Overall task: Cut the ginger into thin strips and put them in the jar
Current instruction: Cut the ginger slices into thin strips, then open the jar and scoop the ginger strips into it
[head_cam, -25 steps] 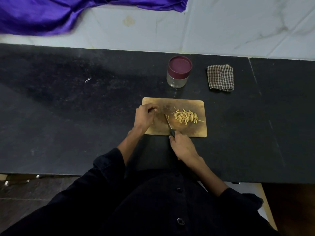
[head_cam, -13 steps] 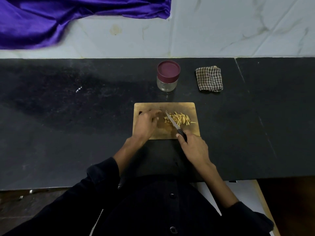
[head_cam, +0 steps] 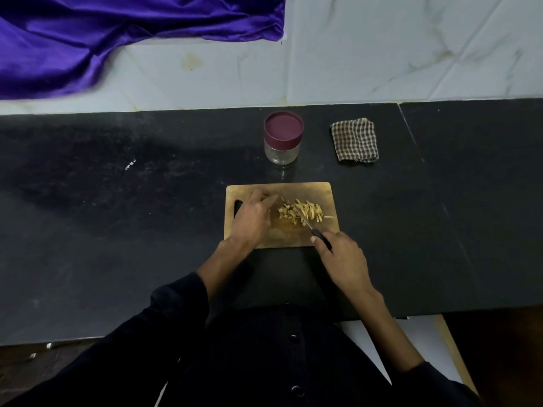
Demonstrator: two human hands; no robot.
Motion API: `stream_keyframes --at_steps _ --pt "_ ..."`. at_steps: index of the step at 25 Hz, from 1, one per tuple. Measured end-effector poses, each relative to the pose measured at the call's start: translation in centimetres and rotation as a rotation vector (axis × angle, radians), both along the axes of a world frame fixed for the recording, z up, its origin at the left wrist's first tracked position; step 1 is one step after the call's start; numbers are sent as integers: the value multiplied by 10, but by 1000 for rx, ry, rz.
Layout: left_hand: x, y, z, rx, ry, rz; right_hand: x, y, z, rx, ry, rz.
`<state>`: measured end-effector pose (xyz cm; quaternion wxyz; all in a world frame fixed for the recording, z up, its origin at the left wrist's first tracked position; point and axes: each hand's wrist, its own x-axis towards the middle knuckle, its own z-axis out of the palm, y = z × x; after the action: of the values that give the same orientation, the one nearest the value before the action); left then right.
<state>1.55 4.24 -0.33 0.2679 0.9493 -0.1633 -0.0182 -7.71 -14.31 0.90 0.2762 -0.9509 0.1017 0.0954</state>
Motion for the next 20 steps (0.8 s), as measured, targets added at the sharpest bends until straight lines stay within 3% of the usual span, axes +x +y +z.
stream_keyframes --at_steps 9,20 --pt "3 -20 3 -25 0 -60 14 -17 0 405 29 -254" --pt "6 -88 21 128 150 -60 55 -121 -23 182 39 -366"
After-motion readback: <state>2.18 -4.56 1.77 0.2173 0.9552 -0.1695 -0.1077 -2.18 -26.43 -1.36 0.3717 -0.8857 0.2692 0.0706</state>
